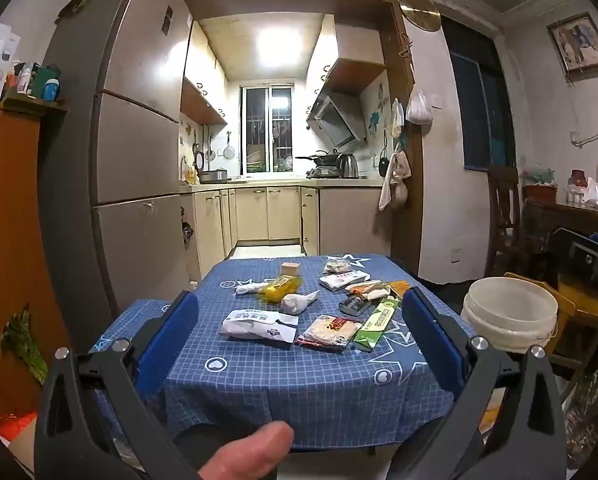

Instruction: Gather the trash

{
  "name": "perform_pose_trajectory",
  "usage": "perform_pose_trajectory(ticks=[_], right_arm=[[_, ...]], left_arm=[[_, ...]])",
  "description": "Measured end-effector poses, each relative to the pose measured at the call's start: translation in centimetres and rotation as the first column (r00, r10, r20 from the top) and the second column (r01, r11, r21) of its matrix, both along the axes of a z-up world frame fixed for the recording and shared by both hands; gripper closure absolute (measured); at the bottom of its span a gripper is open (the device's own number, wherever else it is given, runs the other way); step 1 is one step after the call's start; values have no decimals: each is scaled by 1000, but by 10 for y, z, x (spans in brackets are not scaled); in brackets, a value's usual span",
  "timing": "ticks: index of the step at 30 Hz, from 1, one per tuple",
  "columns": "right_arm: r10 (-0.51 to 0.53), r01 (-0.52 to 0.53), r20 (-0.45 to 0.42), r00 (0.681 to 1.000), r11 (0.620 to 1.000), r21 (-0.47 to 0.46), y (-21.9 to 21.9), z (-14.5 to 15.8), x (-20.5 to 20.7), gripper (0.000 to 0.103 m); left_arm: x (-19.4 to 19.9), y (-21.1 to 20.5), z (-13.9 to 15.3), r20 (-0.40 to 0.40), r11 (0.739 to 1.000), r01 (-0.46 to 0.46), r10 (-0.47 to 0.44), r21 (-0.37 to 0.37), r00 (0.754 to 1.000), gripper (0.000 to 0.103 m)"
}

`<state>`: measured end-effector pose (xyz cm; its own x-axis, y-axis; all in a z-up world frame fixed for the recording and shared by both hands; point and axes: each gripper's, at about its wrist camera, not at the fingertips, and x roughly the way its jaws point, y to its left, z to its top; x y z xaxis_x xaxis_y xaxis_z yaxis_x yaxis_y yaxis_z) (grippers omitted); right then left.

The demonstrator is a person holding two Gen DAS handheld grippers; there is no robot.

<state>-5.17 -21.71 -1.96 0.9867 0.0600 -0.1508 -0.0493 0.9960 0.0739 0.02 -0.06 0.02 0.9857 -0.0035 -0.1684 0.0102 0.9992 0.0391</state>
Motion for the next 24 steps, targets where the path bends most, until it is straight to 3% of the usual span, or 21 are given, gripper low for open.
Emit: perform_pose_trajectory(ticks=[11,24], right_arm=[[2,-2,-6,1000,1000,2,0,0,0,4],[15,-15,15,1000,1000,18,-3,6,-8,4]], left_arm=[[1,-3,0,-15,1000,-11,11,4,1000,5],[3,2,-3,-30,999,37,-37,-6,999,5]])
